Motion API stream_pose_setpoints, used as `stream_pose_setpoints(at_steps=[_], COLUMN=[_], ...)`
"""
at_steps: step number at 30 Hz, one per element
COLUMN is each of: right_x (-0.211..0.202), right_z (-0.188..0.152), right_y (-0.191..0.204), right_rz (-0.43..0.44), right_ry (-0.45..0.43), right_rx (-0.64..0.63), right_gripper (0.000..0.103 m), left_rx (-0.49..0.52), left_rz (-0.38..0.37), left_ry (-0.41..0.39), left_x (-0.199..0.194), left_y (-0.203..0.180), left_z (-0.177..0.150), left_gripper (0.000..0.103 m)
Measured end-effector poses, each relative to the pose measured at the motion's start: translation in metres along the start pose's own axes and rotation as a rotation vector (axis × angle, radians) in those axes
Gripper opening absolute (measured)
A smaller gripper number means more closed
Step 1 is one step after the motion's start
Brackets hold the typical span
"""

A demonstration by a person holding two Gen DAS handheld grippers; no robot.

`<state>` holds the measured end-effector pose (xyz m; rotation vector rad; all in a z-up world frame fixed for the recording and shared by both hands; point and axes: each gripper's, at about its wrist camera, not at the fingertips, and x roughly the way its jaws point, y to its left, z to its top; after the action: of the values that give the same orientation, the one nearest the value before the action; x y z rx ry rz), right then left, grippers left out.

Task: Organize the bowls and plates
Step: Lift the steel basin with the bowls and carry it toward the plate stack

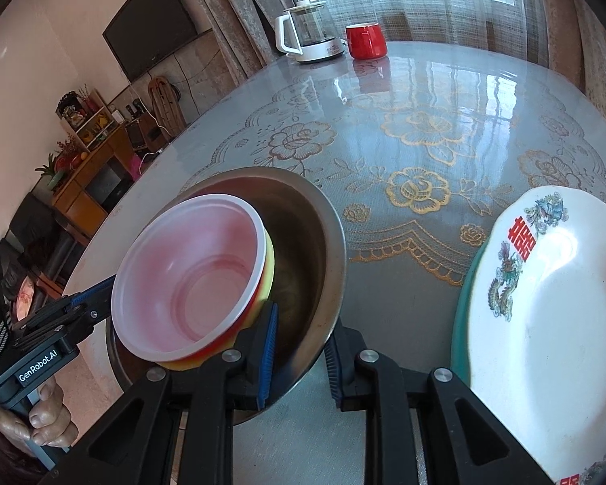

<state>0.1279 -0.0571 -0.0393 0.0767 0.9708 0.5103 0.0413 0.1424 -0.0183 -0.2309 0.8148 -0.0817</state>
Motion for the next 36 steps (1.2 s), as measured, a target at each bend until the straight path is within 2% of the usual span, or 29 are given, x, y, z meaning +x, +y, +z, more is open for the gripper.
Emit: stream_pose_setpoints(at_steps=[13,36], right_x=[-0.002,-0.008], right_z=[-0.005,-0.012], right_y=[-0.001,0.001], right_rz=[0.016,0.013], right_ry=[-0.013,-0.003], right_rx=[0.014,0.015], right_gripper=[0.023,0.023], left_rx=[0.076,0.053], left_rz=[0.081,0.045], left_ry=[-0.035,-0.026], left_x=[0.003,-0.007], left_y=[-0.012,-0.016], left_z=[0.000,-0.012], left_gripper=[0.021,0.021])
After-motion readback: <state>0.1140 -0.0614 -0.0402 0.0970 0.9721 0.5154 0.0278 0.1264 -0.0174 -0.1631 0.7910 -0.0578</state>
